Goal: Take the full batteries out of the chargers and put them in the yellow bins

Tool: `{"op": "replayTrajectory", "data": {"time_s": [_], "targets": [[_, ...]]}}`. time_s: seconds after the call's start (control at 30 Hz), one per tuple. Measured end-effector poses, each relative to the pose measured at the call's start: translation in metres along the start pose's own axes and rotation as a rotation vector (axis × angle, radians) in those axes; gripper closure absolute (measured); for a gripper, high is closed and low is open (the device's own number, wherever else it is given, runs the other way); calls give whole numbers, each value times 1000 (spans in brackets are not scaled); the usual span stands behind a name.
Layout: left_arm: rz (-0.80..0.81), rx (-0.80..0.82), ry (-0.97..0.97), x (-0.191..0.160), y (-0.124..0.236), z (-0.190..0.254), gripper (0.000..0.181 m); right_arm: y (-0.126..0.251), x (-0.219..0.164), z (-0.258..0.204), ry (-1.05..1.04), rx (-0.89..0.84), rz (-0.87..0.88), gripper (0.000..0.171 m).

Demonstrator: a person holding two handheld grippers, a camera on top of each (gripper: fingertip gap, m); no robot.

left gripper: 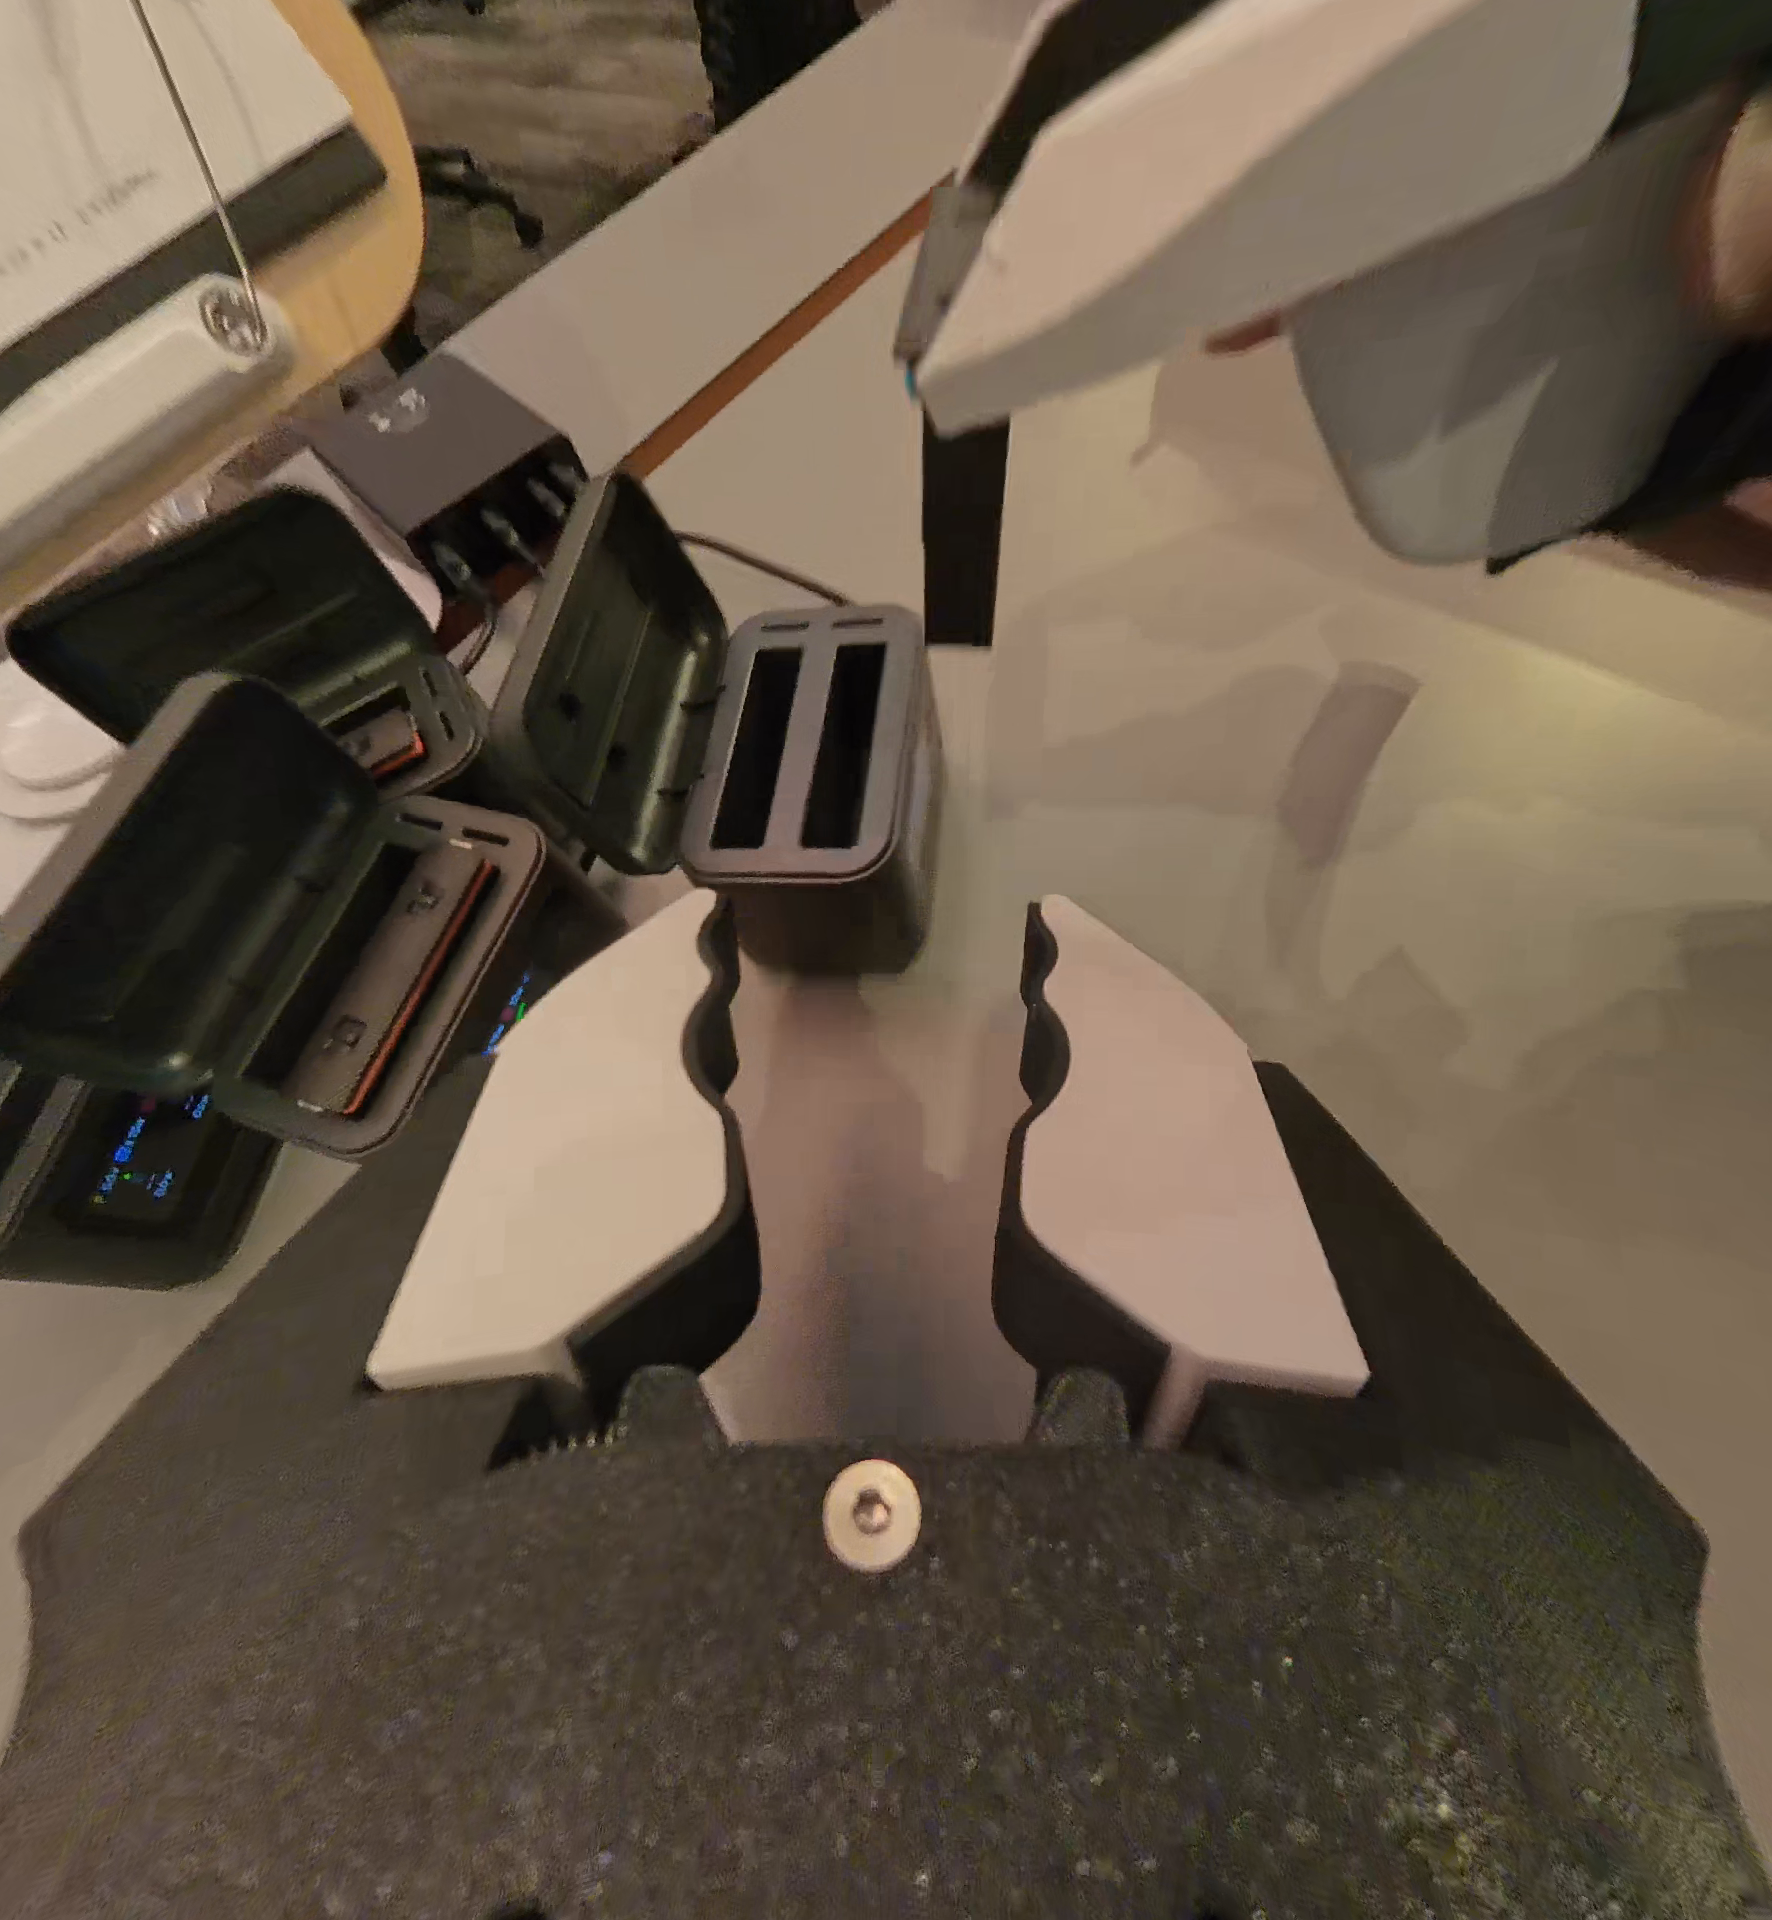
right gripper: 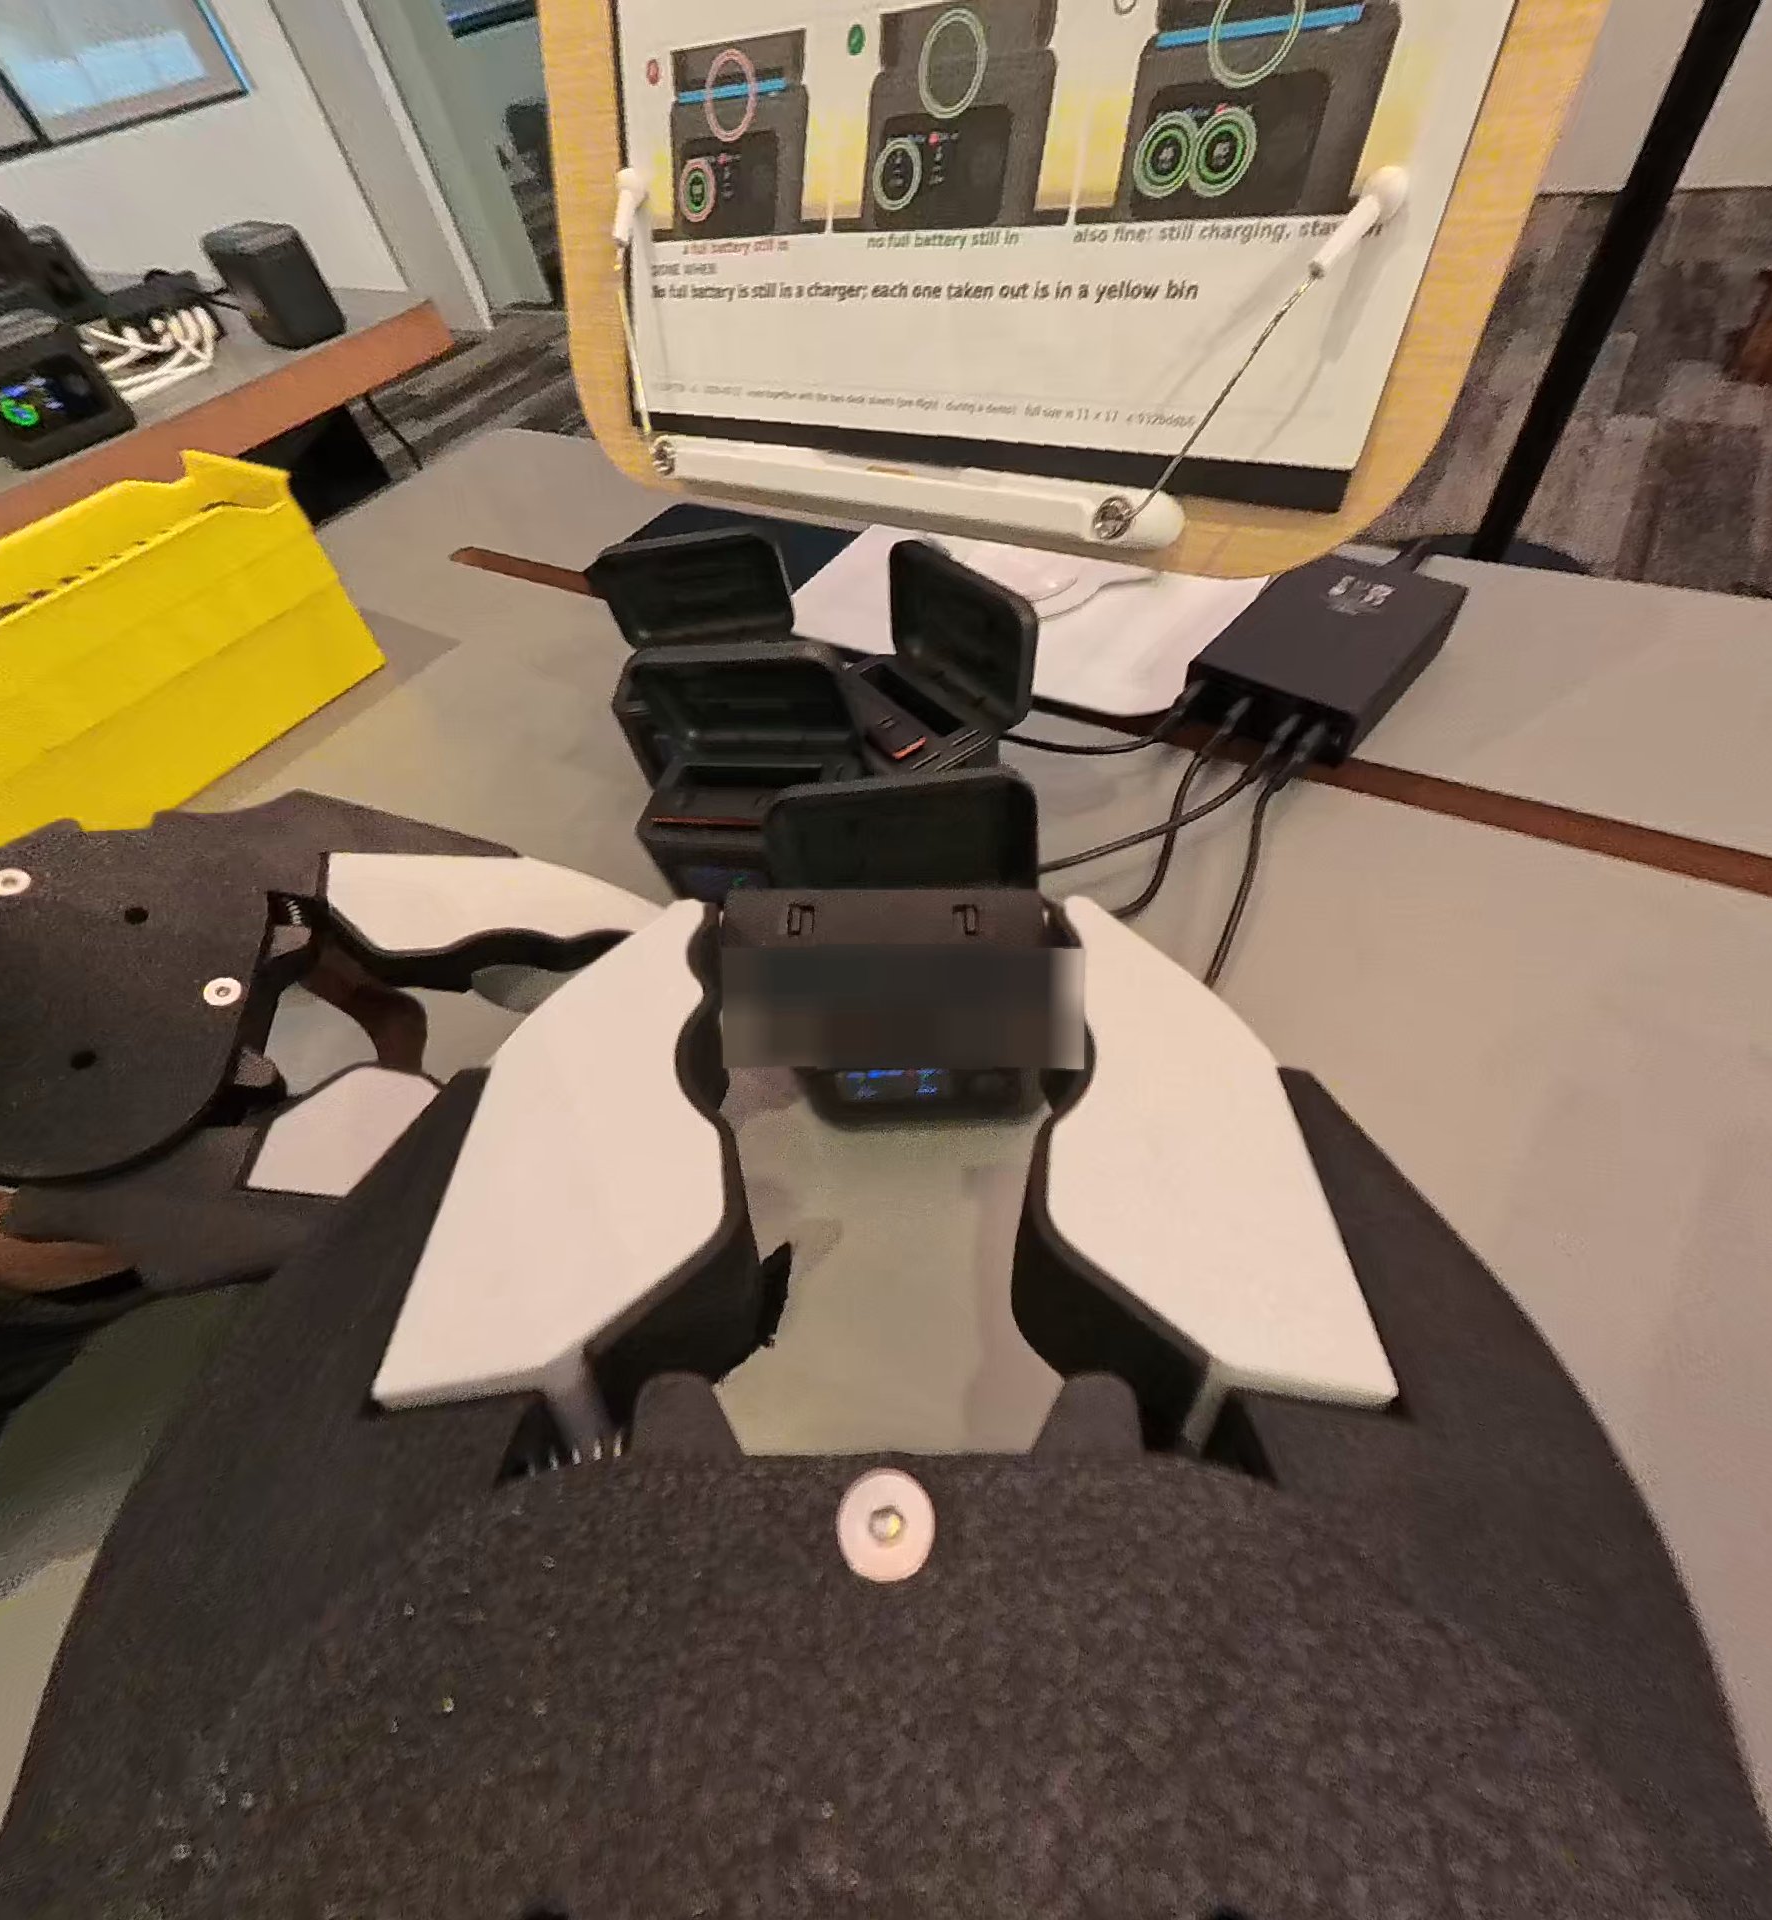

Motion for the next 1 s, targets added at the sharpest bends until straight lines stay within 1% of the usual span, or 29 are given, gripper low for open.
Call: {"op": "replayTrajectory", "data": {"time_s": [0.2, 0.33, 0.57, 0.67, 0.73, 0.9, 1.0], "targets": [[110, -15, -51, 25, 15, 22, 137, 19, -9, -20, -65, 66, -5, 112], [149, -17, -70, 34, 21, 30, 140, 25, -11, -32, -123, 104, 2, 112], [180, -8, -94, 39, 24, 33, 157, 28, -14, -41, -193, 142, 0, 112], [180, -19, -99, 38, 24, 35, 169, 27, -14, -41, -221, 151, 1, 112], [182, -20, -102, 38, 24, 36, 170, 27, -14, -40, -226, 153, 2, 112], [197, -40, -99, 39, 25, 35, 170, 28, -12, -41, -172, 205, -23, 112], [189, -65, -96, 37, 25, 36, 170, 33, -9, -39, 40, 269, -93, 111]]}}
Point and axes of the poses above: each gripper's, where its closed fingertips meet, y back along the fingers, x out of its top, z = x × y across the jaws, the point moved 2 cm from there along y, back along the fingers, and after that the axes turned 4 degrees about z, right-handed, at the moved point
